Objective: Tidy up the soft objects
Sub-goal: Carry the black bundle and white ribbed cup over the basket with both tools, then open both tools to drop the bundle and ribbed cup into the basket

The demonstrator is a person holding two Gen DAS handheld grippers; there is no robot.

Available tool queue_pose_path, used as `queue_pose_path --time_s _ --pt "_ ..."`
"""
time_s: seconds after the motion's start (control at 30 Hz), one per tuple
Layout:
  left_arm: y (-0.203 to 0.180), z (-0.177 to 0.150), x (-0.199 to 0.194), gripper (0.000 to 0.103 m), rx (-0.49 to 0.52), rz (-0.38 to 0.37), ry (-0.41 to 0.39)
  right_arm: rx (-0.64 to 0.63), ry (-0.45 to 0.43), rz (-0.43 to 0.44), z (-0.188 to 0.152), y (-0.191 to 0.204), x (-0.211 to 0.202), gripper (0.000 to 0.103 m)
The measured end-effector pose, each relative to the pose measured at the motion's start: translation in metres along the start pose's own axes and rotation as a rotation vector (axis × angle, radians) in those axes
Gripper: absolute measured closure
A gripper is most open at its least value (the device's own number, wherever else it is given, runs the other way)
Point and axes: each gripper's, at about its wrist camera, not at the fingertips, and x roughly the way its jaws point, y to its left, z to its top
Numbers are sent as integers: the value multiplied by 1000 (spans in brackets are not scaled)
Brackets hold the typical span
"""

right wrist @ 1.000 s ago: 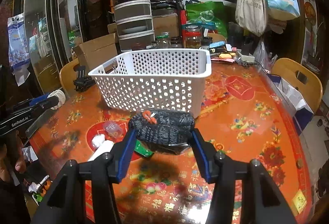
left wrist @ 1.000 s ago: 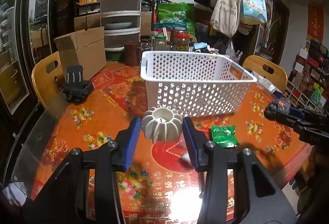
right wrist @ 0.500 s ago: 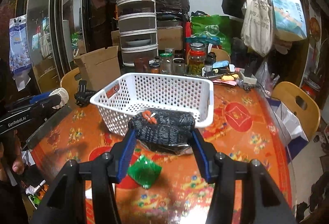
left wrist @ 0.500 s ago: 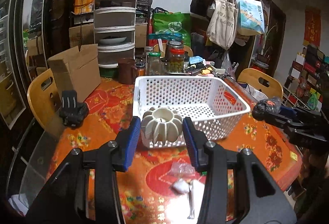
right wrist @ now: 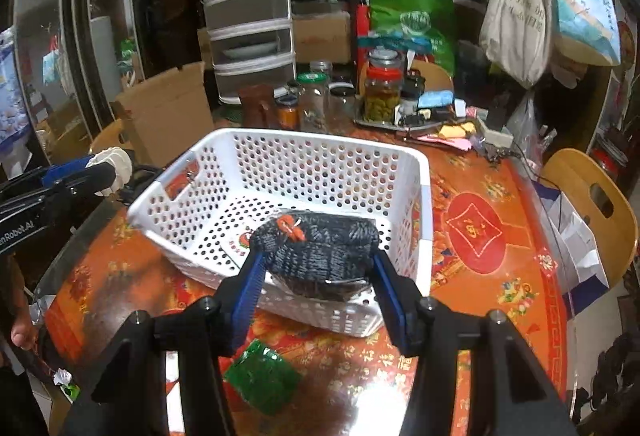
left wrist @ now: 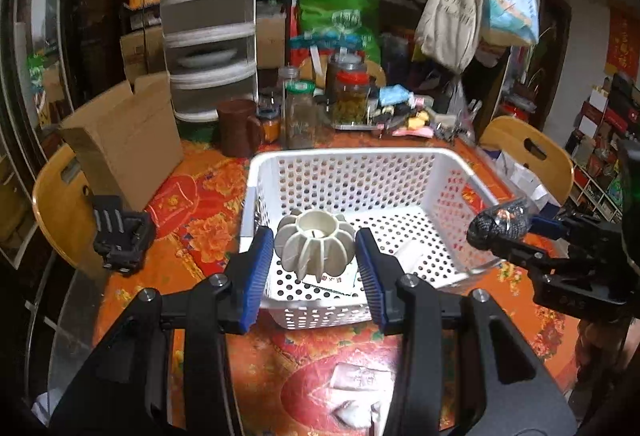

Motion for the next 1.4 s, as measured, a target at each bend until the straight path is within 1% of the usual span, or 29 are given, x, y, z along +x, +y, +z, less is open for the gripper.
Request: queue_pose_path --time_s 0.13,0.23,0.33,0.5,0.63,0.8,0.87,0.93,0.97,1.0,1.03,1.07,1.1,1.13,1.17,1.2,1.27,1.33,1.4 --pt "-1 4 47 63 -1 14 75 13 62 -36 9 -8 29 49" --pt "-5 4 74 63 11 26 114 29 93 -48 14 -14 47 49" --pt "-7 4 97 63 11 36 150 36 114 -70 16 -17 62 49" --pt "-14 2 125 63 36 54 199 9 147 -111 17 -15 86 49" --pt "-15 -3 138 63 34 55 220 3 149 -123 17 -15 98 49" --pt "-17 -10 151 63 50 51 238 -14 139 -146 16 -15 102 49" --pt "-18 -11 152 63 54 56 233 -12 138 -140 16 -15 103 49" --pt "-17 -10 152 62 41 35 229 -15 136 -135 16 -15 103 49" --pt "-17 -9 150 61 41 39 223 -15 133 -132 16 -15 103 48" --pt "-17 -8 149 56 44 41 217 -14 129 -133 16 -15 102 48" --pt "-17 -7 147 44 47 38 209 -14 125 -133 16 -15 101 47" --pt "-17 -6 145 36 47 37 201 -13 121 -133 16 -15 100 45" --pt "-17 -5 142 23 47 36 188 -13 114 -128 16 -15 98 43" --pt "-17 -4 137 15 48 34 168 -13 99 -126 16 -15 95 38" --pt "-17 -3 131 13 45 25 151 -14 86 -127 17 -14 91 31" --pt "-16 -2 127 10 40 14 140 -12 72 -125 17 -14 86 27" --pt "-15 -1 115 6 34 2 118 -4 43 -123 17 -16 75 11" --pt "-14 -1 105 1 38 4 104 6 26 -115 16 -18 66 9" --pt "-13 -2 95 0 46 11 94 5 10 -116 15 -19 57 3"
